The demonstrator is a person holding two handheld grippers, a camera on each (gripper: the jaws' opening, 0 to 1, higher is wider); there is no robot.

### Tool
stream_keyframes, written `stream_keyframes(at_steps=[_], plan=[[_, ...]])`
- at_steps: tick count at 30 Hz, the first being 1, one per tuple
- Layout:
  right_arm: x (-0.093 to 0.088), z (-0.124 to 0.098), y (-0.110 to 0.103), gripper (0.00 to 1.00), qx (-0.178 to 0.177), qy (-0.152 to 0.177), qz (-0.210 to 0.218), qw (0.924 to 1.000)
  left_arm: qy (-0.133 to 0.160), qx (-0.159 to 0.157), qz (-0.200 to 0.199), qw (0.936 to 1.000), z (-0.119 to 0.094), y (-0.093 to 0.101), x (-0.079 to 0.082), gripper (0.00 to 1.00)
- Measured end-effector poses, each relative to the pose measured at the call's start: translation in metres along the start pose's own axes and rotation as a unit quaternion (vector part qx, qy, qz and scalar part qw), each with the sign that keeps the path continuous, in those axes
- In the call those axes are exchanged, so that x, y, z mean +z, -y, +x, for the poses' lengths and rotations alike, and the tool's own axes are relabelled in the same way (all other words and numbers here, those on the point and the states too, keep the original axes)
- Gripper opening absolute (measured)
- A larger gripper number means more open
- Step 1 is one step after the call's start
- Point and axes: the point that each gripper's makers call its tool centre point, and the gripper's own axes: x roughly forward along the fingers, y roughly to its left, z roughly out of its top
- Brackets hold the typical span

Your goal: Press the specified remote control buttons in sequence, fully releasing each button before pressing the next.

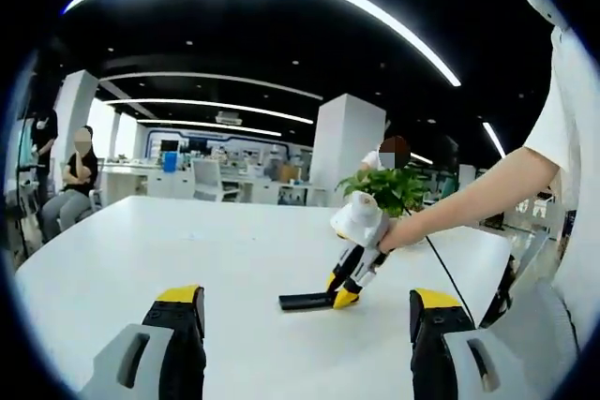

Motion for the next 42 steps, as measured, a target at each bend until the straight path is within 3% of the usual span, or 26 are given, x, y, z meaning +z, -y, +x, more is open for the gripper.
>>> stream_keyframes(at_steps=[8,11,18,24,26,28,31,32,35,36,39,42], plan=[[0.003,0.002,0.020,0.21,0.003,-0.018,-0.003,0.9998,-0.006,-0.002,-0.002,1.0000,0.001,0.000,-0.002,0.94],[0.004,0.003,0.027,0.21,0.011,-0.013,-0.023,0.9996,-0.008,-0.004,-0.005,0.9999,0.001,0.000,-0.003,0.94],[0.007,0.004,0.036,0.21,0.014,-0.005,-0.027,0.9995,-0.017,-0.003,-0.004,0.9998,0.002,0.000,-0.006,0.93],[0.007,0.002,0.032,0.22,-0.001,0.018,0.006,0.9998,-0.012,-0.017,-0.006,0.9998,0.002,0.005,-0.003,0.92],[0.011,0.003,0.031,0.24,0.002,0.053,0.066,0.9964,-0.010,-0.017,-0.006,0.9998,0.002,0.005,-0.002,0.92],[0.012,0.002,0.035,0.24,0.003,0.078,0.118,0.9900,-0.007,-0.018,-0.009,0.9998,0.002,0.005,-0.001,0.92],[0.016,0.001,0.038,0.29,0.020,0.139,0.187,0.9722,-0.004,-0.014,-0.016,0.9998,0.002,0.002,-0.001,0.94],[0.019,-0.001,0.041,0.33,0.015,0.169,0.224,0.9598,-0.006,-0.013,-0.018,0.9997,0.003,0.001,-0.002,0.94],[0.017,-0.003,0.052,0.53,-0.010,0.216,0.264,0.9399,-0.011,-0.003,-0.018,0.9998,0.003,-0.003,-0.004,0.95],[0.019,-0.007,0.050,0.59,-0.015,0.238,0.283,0.9289,-0.011,-0.001,-0.018,0.9998,0.003,-0.004,-0.004,0.95],[0.021,-0.022,0.053,0.69,-0.047,0.299,0.304,0.9032,-0.010,0.009,-0.022,0.9997,0.002,-0.008,-0.004,0.97],[0.015,-0.038,0.067,0.77,-0.100,0.332,0.293,0.8909,-0.006,0.017,-0.028,0.9994,0.002,-0.011,-0.004,1.00]])
